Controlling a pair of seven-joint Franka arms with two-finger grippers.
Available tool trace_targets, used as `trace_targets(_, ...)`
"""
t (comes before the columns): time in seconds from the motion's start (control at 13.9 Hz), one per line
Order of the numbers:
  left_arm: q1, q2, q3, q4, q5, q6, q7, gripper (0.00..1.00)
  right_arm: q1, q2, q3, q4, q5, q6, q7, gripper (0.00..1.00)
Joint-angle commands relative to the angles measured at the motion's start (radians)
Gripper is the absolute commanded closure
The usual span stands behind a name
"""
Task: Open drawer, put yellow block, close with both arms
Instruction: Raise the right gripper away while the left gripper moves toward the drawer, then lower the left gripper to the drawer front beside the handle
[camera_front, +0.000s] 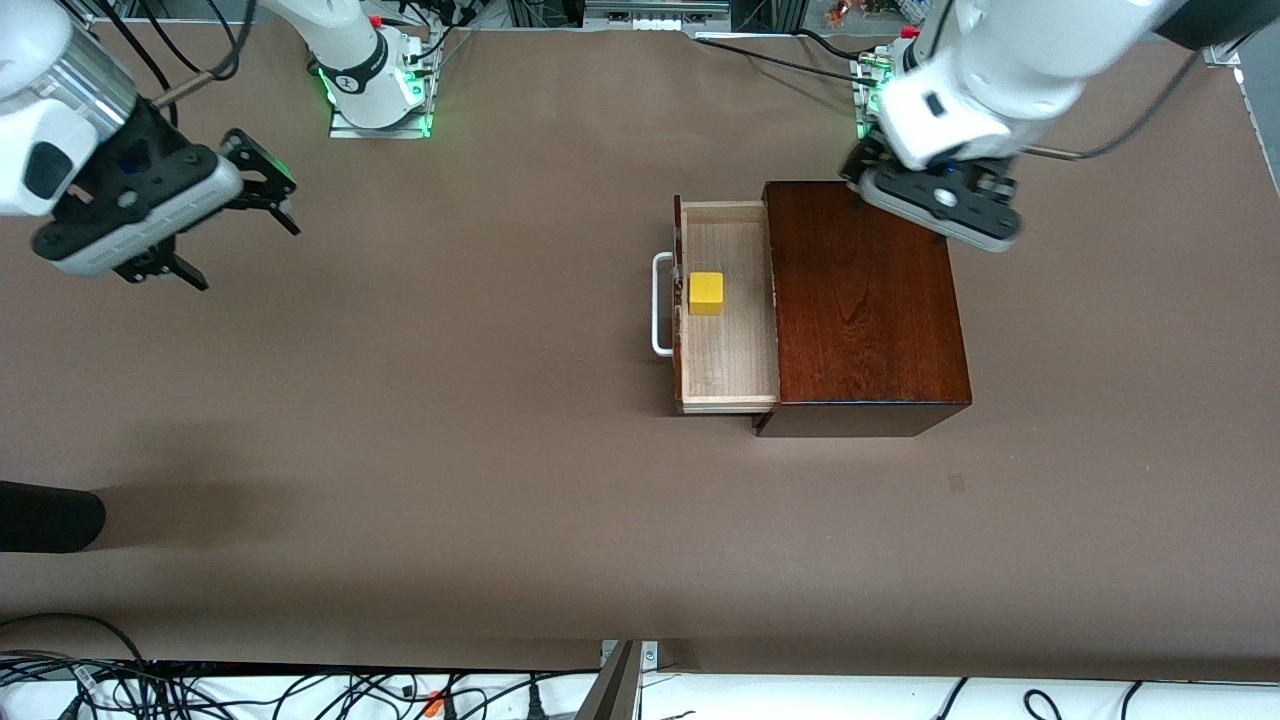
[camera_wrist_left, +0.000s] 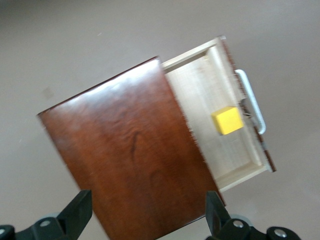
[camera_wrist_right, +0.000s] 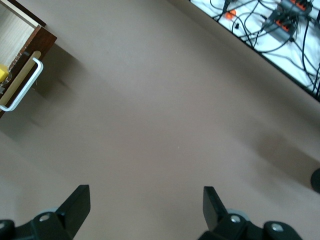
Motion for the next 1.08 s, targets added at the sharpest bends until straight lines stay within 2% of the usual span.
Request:
trace_targets(0.0, -0.015, 0.051, -0.079, 0.025, 0.019, 0.026, 0.020, 0.00, -0.024, -0.170, 0.008, -0.231, 0.007, 0.061, 0.080, 0.00)
trace_targets(0.14, -0.067, 0.083, -0.110, 0.025, 0.019, 0.064, 0.014, 0.00, -0.042, -0.245, 0.012, -0.353, 0.006, 0.111, 0.128, 0.00)
trace_targets(0.36, -0.170, 0.140, -0.113, 0.025, 0.025, 0.136, 0.017, 0.00, -0.090, -0.250, 0.023, -0.404, -0.028, 0.116, 0.244, 0.00)
trace_targets(0.58, -0.222, 0.195, -0.111, 0.025, 0.025, 0.234, 0.107, 0.00, -0.179, -0.255, 0.086, -0.480, -0.045, 0.148, 0.349, 0.00)
trace_targets(0.79, -0.254, 0.256, -0.111, 0.025, 0.083, 0.307, 0.287, 0.00, -0.249, -0.255, 0.149, -0.493, -0.046, 0.161, 0.369, 0.00)
trace_targets(1.01, -0.313, 0.339, -0.110, 0.027, 0.169, 0.340, 0.453, 0.00, -0.245, -0.247, 0.153, -0.468, -0.066, 0.159, 0.366, 0.00)
